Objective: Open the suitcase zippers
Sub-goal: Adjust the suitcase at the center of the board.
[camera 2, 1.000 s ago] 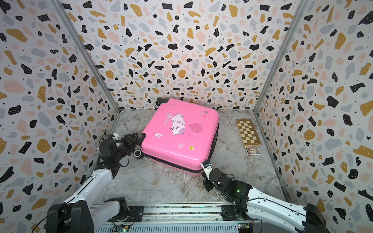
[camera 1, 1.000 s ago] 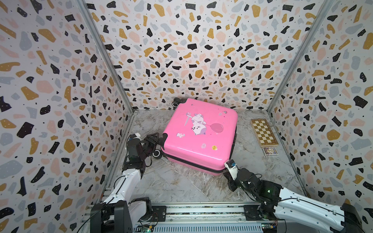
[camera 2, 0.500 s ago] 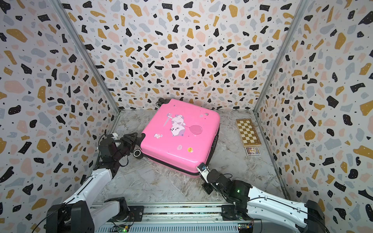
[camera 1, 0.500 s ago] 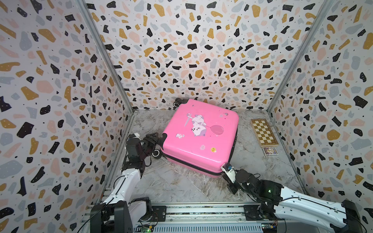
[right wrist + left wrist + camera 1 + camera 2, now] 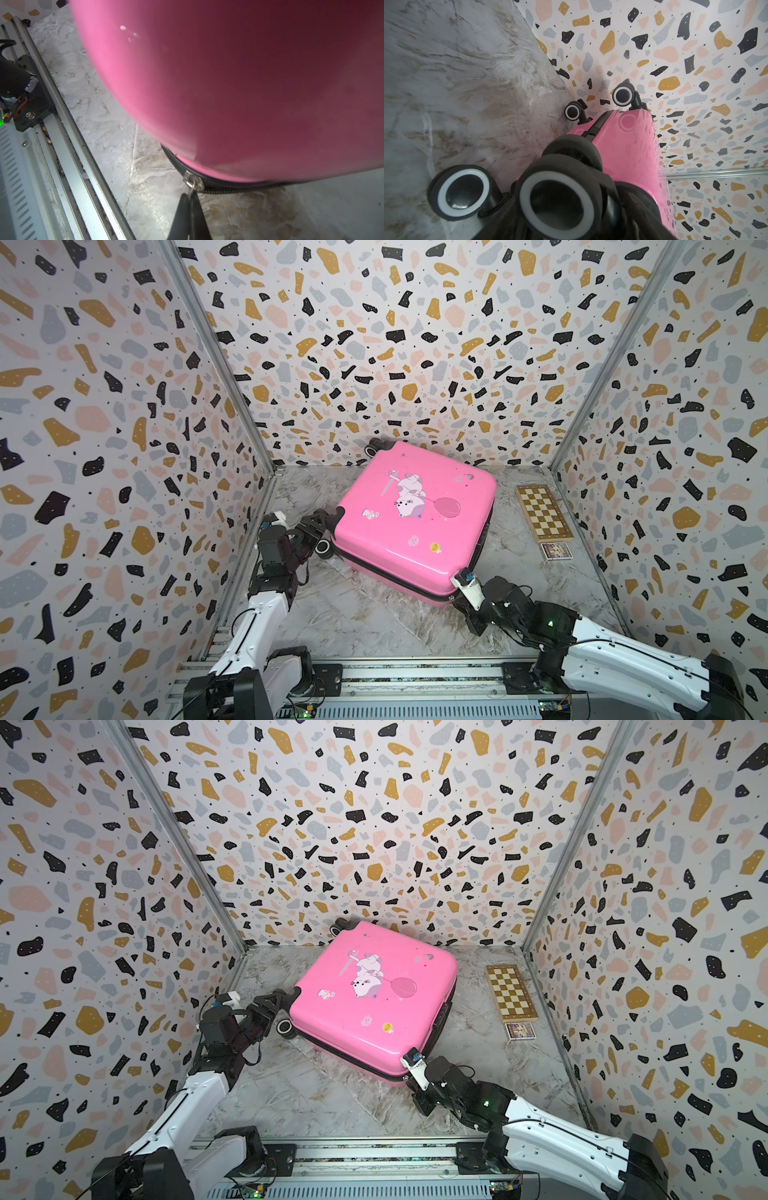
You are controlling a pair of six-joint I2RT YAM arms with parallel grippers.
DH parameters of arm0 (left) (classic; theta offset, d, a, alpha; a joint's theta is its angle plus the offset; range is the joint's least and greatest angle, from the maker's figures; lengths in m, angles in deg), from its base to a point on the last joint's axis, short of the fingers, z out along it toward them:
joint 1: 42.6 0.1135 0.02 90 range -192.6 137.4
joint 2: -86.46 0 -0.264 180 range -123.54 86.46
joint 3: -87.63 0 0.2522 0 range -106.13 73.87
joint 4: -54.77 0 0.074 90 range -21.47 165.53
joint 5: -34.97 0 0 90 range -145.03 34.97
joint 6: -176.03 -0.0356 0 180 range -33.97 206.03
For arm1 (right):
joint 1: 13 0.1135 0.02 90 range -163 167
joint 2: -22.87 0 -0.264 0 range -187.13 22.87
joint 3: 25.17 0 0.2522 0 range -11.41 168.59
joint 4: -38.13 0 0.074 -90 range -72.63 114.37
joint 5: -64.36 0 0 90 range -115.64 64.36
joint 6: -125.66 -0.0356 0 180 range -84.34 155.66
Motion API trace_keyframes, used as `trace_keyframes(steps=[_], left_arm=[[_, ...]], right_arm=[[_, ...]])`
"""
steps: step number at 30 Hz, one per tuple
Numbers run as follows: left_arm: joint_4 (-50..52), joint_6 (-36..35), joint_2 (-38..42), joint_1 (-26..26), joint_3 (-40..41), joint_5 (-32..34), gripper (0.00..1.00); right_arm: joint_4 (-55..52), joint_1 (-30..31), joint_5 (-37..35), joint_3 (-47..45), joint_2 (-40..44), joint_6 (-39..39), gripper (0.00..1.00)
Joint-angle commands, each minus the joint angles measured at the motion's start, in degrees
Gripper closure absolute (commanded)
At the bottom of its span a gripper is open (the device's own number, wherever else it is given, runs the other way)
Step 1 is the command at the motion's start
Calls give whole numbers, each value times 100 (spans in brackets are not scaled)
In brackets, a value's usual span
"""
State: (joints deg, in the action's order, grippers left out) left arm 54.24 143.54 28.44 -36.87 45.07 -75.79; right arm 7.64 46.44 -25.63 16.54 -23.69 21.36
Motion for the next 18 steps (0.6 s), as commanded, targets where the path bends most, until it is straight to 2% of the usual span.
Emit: trace_keyframes(steps=[1, 9, 13, 18], left_arm=[[1429, -689, -203, -606, 331, -1585, 27], [1466, -664, -147, -758, 375, -1491, 36], [1482, -654, -101, -772, 380, -1481, 36], [1558, -654, 4, -776, 401, -1482, 37]], right_arm=[[1260, 427, 1000, 397, -296, 231, 100], [954, 1315, -474, 444, -378, 587, 100], [860, 1322, -797, 577, -709, 488, 100], [725, 1028, -780, 788, -901, 301, 100]])
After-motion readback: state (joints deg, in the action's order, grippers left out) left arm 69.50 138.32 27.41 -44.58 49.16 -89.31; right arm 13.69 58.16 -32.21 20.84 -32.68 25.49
